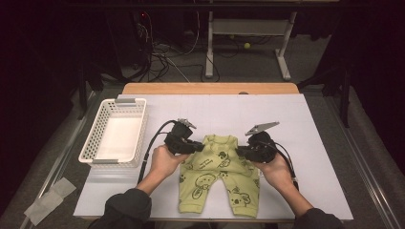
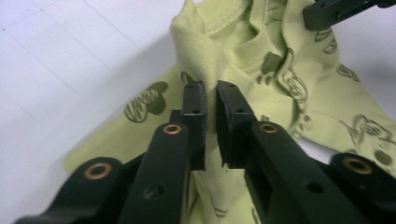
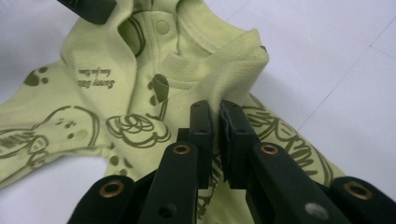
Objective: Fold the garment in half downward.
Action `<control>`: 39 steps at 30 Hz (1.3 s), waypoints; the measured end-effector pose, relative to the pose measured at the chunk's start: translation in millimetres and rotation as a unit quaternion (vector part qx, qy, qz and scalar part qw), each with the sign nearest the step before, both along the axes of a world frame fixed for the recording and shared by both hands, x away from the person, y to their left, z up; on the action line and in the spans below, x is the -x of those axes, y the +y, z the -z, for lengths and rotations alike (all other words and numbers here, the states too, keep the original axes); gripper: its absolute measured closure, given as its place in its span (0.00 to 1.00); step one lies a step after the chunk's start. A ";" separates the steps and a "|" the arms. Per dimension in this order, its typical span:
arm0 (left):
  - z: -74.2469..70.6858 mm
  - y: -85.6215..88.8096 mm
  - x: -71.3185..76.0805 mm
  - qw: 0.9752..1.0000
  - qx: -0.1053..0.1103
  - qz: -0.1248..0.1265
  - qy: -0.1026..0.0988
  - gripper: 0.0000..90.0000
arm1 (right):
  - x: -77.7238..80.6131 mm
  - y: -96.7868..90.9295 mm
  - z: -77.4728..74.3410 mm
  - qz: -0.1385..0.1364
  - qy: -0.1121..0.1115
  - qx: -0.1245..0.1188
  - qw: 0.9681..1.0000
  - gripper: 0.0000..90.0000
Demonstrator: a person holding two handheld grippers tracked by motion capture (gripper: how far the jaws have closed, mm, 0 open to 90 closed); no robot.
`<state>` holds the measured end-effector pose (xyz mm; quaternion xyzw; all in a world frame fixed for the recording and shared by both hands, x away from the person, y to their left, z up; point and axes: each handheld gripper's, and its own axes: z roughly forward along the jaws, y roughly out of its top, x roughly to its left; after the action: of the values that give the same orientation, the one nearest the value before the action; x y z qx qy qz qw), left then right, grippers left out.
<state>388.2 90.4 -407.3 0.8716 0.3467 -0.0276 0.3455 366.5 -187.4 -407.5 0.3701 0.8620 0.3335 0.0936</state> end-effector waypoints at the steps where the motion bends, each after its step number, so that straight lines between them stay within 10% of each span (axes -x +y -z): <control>1: 0.1 1.2 3.0 1.000 0.002 0.004 0.000 0.90 | 2.7 -0.8 -0.8 -0.003 -0.001 -0.002 1.000 0.95; 28: 20.1 19.0 77.2 0.998 0.005 0.055 0.005 0.91 | 77.2 -1.4 17.7 -0.069 0.011 -0.009 0.998 0.95; 39: 0.5 38.7 75.9 0.999 0.034 0.022 -0.022 0.74 | 81.1 -1.2 22.0 -0.072 0.013 -0.012 0.997 0.95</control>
<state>312.4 129.2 -407.8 0.8673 0.3185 -0.0279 0.3815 285.4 -188.6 -429.5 0.3127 0.8836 0.3445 0.0538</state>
